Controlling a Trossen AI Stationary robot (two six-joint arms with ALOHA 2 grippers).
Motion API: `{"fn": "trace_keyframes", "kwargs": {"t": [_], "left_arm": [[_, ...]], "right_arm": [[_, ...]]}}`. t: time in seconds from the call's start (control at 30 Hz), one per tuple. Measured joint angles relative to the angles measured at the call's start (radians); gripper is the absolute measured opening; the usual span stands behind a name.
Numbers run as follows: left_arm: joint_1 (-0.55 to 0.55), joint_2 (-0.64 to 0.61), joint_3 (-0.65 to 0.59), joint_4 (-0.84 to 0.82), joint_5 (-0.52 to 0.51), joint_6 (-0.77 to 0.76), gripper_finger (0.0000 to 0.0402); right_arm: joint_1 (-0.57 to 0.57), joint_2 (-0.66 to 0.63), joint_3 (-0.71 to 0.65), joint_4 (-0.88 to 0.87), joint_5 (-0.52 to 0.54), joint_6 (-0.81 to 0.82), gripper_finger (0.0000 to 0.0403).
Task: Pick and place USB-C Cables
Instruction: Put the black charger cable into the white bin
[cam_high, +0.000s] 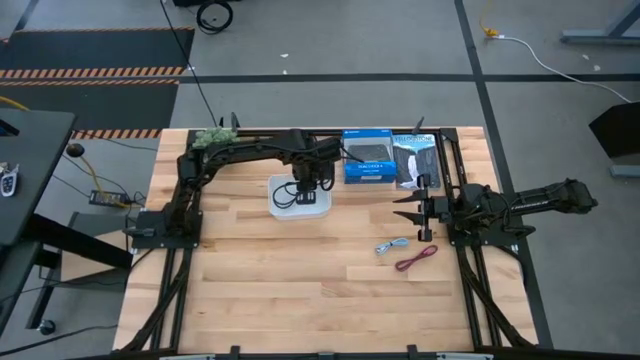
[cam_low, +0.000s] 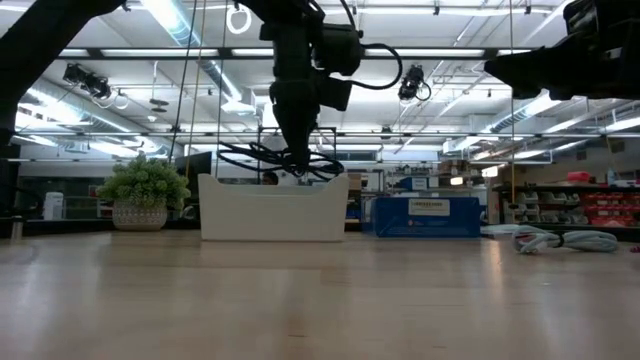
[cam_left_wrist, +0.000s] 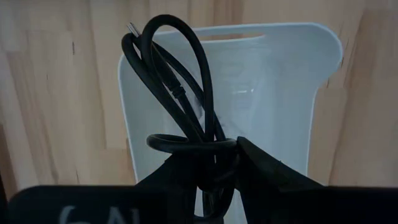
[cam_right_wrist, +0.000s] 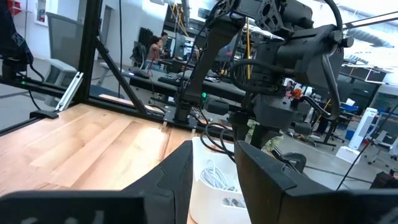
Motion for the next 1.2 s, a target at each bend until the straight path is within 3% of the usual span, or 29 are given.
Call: {"fn": "trace_keyframes", "kwargs": {"t": [0.27, 1.03, 1.2], "left_arm": [[0.003, 0.000, -0.074, 0.043, 0.005, -0.009, 0.0091], [0.003, -0.011, -0.362, 0.404, -0.012, -0.001, 0.0092], [0.001, -0.011, -0.358, 0.423, -0.017, -0.003, 0.0122]], "right_arm": [[0.000, 0.000, 0.000, 0.000, 0.000, 0.000, 0.0128], [0.000, 0.000, 0.000, 0.000, 0.000, 0.000, 0.0128], [0.000, 0.000, 0.000, 0.000, 0.000, 0.000, 0.0128]]}}
